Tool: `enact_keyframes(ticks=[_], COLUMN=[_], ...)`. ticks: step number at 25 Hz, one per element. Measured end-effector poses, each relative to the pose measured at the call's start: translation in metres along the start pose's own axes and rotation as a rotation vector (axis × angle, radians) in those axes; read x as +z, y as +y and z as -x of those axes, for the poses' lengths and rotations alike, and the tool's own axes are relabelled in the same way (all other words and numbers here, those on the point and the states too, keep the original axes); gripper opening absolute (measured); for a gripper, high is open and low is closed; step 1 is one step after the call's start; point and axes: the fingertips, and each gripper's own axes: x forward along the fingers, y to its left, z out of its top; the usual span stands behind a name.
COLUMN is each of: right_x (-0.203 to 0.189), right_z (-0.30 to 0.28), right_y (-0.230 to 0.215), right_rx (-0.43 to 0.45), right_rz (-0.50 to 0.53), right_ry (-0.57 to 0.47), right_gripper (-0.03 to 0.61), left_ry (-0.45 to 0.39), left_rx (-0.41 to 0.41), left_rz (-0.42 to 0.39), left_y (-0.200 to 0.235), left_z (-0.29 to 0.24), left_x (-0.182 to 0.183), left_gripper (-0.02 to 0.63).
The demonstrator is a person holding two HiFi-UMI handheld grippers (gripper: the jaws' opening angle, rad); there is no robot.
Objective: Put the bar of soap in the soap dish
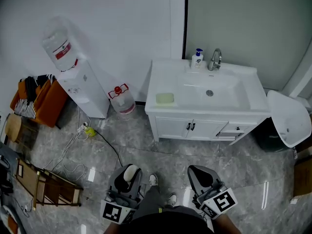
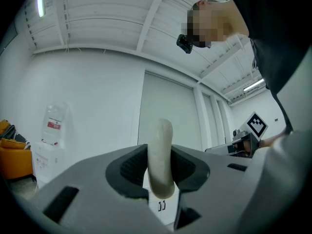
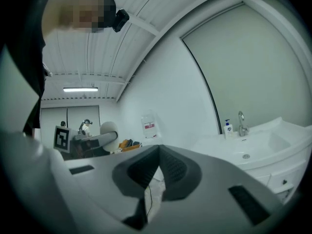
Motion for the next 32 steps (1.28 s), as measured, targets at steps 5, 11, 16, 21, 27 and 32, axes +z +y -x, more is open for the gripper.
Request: enact_keyframes(ticks=[5,11,16,21,27,32], right_x=[-0.006,-0.012,-0.003,0.02,0.026,0.035], right_z=[-0.014,-0.051,-0.116,-0.178,-0.224,-0.245], right_y=[-0.009,-0.038,-0.055,-0.067,-0.072,-0.081], right_rx=[-0.018,-0.07,-0.056,-0.056,-0.092,-0.117], right_rz=[-0.017,-0.015,0.018,0.017,0.034,0.049], right_ry=[0.009,0.049,0.082,0.049,0.111,0.104], right_gripper=[0.011,0.011,0.011,0.011,0.011,0.011], left_ry=[0.023,0.016,0.023,0.031,0.033,0.028], left_rx=[-0.015,-0.055,-0.065,-0.082,-0.128,-0.162], left_rz=[0.047,0.057,0.068,0.071,0.105,0.132], left_y=[0.013,0.045,0.094,0.143,0.18,0.193], left_z=[-0.018,-0.065,-0.107,-0.145,-0.176,-0.198], left_x=[-0.023,-0.033,-0.04,-0.044,-0.05,-0.054], left_gripper=[0.115,0.115,0.115,0.115,0.115,0.115])
